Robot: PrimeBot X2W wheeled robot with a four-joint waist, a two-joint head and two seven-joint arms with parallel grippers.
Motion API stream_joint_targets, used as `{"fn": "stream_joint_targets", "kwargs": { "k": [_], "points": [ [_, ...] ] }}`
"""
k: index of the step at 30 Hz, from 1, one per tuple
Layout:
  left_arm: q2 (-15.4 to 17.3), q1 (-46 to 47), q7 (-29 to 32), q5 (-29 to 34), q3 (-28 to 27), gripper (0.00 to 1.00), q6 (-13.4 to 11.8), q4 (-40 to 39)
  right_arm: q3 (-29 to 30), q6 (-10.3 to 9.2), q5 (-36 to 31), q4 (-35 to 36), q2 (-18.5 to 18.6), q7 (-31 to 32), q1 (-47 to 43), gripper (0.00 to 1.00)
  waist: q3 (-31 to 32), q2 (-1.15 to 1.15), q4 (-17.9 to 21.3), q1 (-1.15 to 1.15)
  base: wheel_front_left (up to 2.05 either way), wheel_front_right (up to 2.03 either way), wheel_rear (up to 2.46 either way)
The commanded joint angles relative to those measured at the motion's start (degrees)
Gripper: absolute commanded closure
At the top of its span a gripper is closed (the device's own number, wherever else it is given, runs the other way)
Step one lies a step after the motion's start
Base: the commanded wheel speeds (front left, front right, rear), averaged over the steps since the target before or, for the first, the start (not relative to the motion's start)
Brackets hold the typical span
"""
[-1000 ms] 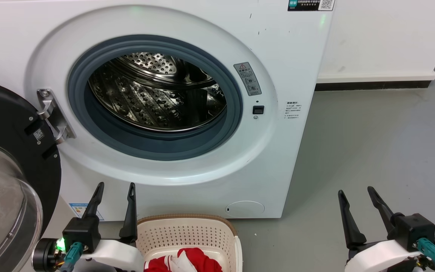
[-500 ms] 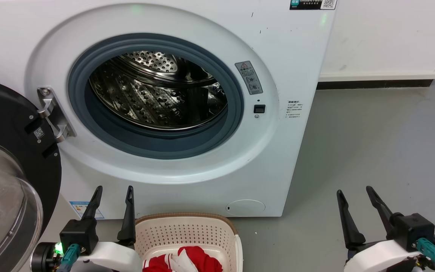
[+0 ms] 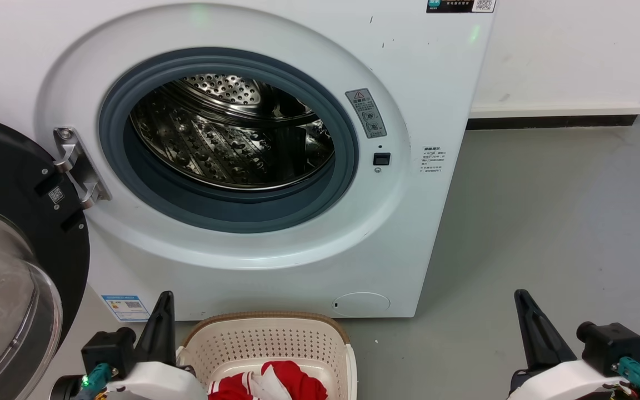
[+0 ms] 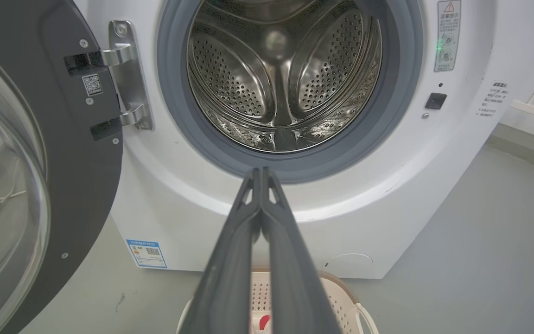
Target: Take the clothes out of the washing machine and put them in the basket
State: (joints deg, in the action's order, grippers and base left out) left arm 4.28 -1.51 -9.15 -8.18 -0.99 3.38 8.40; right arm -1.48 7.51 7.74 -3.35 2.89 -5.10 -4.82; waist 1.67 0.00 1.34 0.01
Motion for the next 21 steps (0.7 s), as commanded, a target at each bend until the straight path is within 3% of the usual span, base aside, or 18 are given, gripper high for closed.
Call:
{"fn": "stream_joint_targets", "kwargs": {
  "k": [1,21],
  "points": [
    [0.0,1.8,0.8,-3.8,-0.8,1.0,0.3,-0.3,0.1,0.0,4.3,0.5,0.3,0.2,1.1,1.0,0.0,0.0,0.0,0.0,0.0,0.0,0.0],
    [-0.3,3.0,4.0,-24.1,-1.4,1.0,1.3,0.5,0.7,-0.01,25.7,-2.4,1.4,2.0,4.0,1.0,-0.3,0.0,-0.2,0.0,0.0,0.0,0.0]
  ]
}}
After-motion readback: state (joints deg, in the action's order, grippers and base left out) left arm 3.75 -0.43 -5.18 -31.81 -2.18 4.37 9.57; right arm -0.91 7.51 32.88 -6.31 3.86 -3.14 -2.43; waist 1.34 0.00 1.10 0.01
